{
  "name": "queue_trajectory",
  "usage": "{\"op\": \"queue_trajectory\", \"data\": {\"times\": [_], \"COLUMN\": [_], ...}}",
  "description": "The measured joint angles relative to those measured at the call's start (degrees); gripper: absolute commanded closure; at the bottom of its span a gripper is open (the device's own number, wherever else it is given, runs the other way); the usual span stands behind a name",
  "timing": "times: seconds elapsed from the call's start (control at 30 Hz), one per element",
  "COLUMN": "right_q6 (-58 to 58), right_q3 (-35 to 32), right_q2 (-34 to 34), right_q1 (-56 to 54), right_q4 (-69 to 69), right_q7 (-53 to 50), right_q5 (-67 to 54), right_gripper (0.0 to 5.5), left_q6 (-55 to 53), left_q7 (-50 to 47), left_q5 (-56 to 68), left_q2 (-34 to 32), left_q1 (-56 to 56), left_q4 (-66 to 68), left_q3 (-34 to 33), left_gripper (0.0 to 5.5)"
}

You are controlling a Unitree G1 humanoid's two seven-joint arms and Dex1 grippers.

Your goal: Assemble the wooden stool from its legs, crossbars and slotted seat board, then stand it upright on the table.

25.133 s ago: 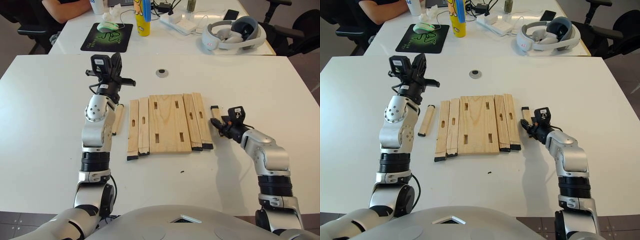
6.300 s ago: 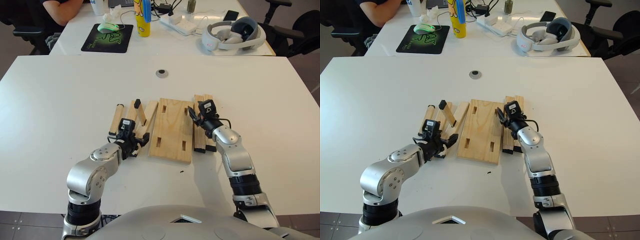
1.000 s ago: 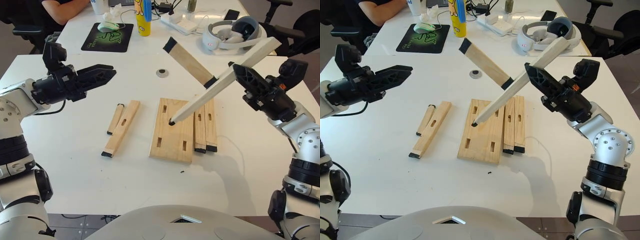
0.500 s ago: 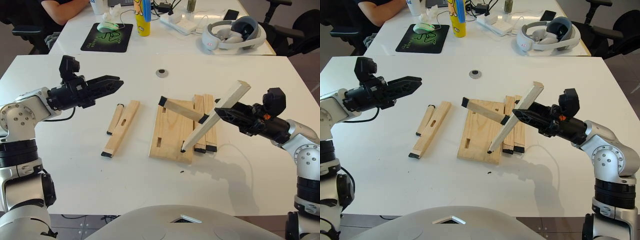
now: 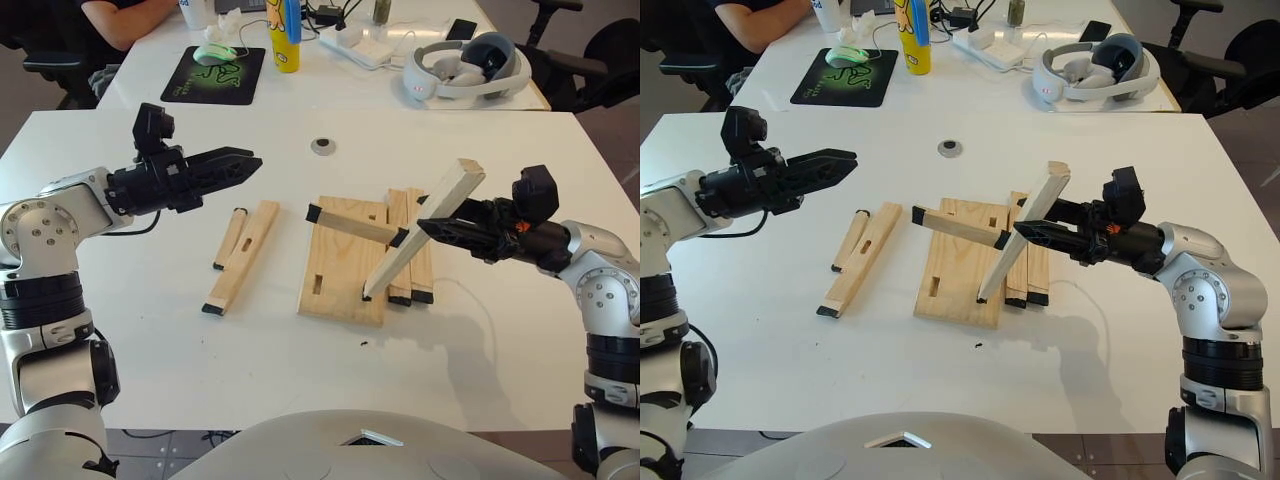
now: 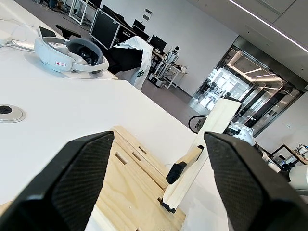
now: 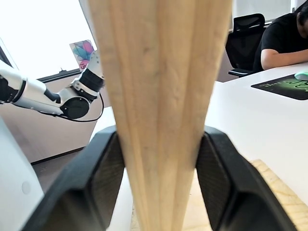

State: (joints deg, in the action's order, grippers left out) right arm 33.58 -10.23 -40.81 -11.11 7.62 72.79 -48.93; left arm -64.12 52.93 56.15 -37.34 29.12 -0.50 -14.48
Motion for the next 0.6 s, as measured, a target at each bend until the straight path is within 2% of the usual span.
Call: {"op": "queue_trajectory", "data": {"times": [0.6], "right_q6": [2.9], "right_q3": [-0.2], "right_q2": [-1.9], "right_q1": [-0.5], "right_q4": [1.8], "right_q7": [1.3], "right_q5": [0.2], "right_gripper": [3.44], "left_q6": [-0.3], "left_q7": [-2.0], "left_q5": [0.2], "left_q2": [0.7], "left_q1": [0.4], "left_q4": [-0.3], "left_q3": [-0.4], "left_gripper": [2.02]}}
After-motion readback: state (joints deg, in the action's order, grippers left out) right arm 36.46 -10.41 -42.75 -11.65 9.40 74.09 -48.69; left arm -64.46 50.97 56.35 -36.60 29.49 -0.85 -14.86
